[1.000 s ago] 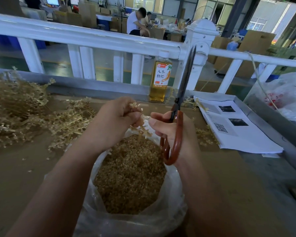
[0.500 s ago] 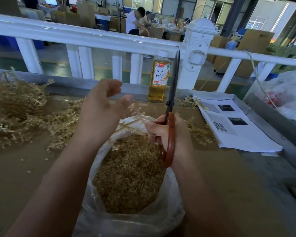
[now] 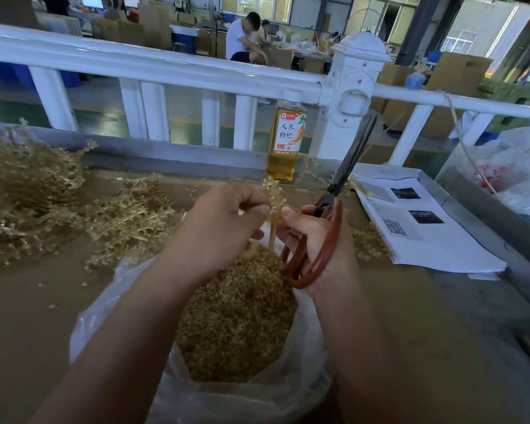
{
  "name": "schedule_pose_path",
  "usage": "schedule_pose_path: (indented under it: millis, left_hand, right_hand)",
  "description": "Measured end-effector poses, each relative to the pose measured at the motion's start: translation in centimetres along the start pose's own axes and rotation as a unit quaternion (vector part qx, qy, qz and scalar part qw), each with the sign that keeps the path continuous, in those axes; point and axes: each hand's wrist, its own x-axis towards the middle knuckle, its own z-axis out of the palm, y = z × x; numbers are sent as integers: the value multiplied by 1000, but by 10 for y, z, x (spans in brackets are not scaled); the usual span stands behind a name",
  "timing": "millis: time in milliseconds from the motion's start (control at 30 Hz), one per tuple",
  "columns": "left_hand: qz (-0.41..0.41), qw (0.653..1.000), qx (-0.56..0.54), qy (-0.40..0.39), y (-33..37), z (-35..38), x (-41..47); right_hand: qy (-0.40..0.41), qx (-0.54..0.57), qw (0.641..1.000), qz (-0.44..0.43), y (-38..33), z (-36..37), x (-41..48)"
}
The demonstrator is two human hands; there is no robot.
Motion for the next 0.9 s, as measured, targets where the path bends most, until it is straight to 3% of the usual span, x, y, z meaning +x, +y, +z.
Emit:
schedule_pose_path:
  millis: [267, 467, 767, 900]
  left_hand:
    - [-35, 998, 21, -37, -1, 4, -1]
    - [-50, 996, -69, 14, -4, -4, 3]
    - [-25, 997, 38, -68, -9, -6, 1]
    - [-54, 993, -75, -70, -5, -5, 3]
  right_hand:
    - [-38, 35, 999, 1, -1, 2, -4]
    - [-29, 49, 998, 9, -4, 1, -4]
    - [-78, 68, 994, 40, 2, 6, -8]
    - [-92, 35, 995, 17, 3, 8, -10]
